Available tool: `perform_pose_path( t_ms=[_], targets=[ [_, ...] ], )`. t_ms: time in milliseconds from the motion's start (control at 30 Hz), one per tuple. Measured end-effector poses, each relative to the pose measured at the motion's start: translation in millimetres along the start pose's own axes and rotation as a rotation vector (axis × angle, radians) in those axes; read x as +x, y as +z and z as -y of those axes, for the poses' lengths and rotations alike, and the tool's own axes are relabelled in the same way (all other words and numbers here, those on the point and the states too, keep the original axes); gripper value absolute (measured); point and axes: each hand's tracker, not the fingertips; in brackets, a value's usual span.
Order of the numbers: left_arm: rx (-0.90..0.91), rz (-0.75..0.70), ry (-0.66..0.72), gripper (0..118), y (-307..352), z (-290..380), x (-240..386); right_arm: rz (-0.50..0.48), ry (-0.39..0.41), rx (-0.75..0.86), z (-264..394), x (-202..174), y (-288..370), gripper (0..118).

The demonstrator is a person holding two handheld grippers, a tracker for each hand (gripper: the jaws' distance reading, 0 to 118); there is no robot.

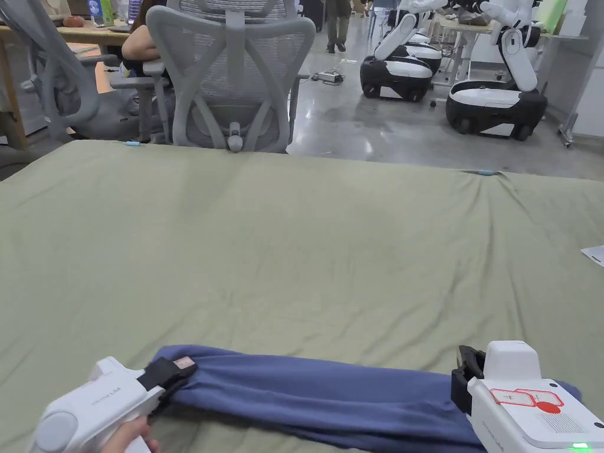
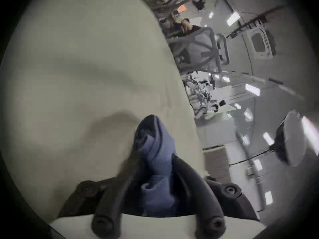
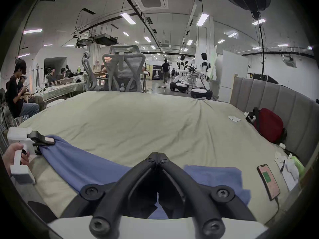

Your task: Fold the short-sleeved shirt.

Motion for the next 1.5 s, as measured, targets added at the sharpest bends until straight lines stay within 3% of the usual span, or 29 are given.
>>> perform_pose_path(
  t_ms=[100, 233, 433, 667, 767, 800, 900, 933, 1067, 1100, 1133, 1233, 1400, 1500],
  targets=[
    [-0.011, -0.133, -0.208, 11, 4.4, -7.7, 15.9, -0.012, -0.008, 0.0, -0.2, -1.9, -0.4, 0],
    [0.032, -0.151, -0.521, 11, 15.8, 20.7, 85.8, -0.02, -0.01, 0.008, -1.5, -1.5, 2.8, 0],
    [0.015, -0.16, -1.062, 11, 4.6, 129.4, 200.5, -0.016, 0.002, 0.021, 1.8, 12.6, 13.9, 0],
    [-0.131, -0.182, -1.362, 10, -57.0, 259.8, 209.1, -0.013, 0.001, 0.029, 19.5, 33.5, 20.8, 0],
    [-0.188, -0.193, -1.264, 11, -71.9, 262.3, 192.5, -0.025, 0.012, 0.028, 24.1, 39.3, 21.6, 0],
    [-0.208, -0.145, -1.203, 19, -70.5, 255.1, 189.6, -0.03, 0.013, 0.026, 25.7, 41.0, 21.5, 0],
    [-0.257, 0.0, -0.935, 72, -53.1, 225.5, 195.2, -0.044, 0.015, 0.019, 30.6, 45.0, 20.2, 0],
    [-0.224, 0.019, -0.911, 83, -45.3, 218.2, 198.6, -0.049, 0.014, 0.013, 30.9, 45.7, 19.1, 0],
    [-0.116, 0.03, -0.786, 89, -22.6, 183.3, 197.1, -0.066, 0.027, 0.031, 26.6, 44.3, 20.9, 0],
    [-0.127, -0.021, -0.748, 88, -24.9, 176.0, 190.5, -0.073, 0.024, 0.026, 27.1, 44.2, 20.7, 0],
    [-0.148, -0.051, -0.717, 76, -29.0, 173.7, 185.9, -0.083, 0.017, 0.024, 27.7, 44.4, 20.8, 0],
    [-0.233, -0.062, -0.671, 0, -45.7, 173.7, 167.1, -0.084, 0.019, 0.036, 28.1, 43.7, 21.5, 0],
    [-0.363, 0.048, -0.606, 0, -72.6, 208.3, 166.7, -0.089, 0.016, 0.044, 27.7, 43.5, 23.3, 0],
    [-0.39, 0.066, -0.682, 0, -83.8, 234.7, 175.9, -0.088, 0.011, 0.044, 26.5, 44.4, 24.7, 0]
  ],
)
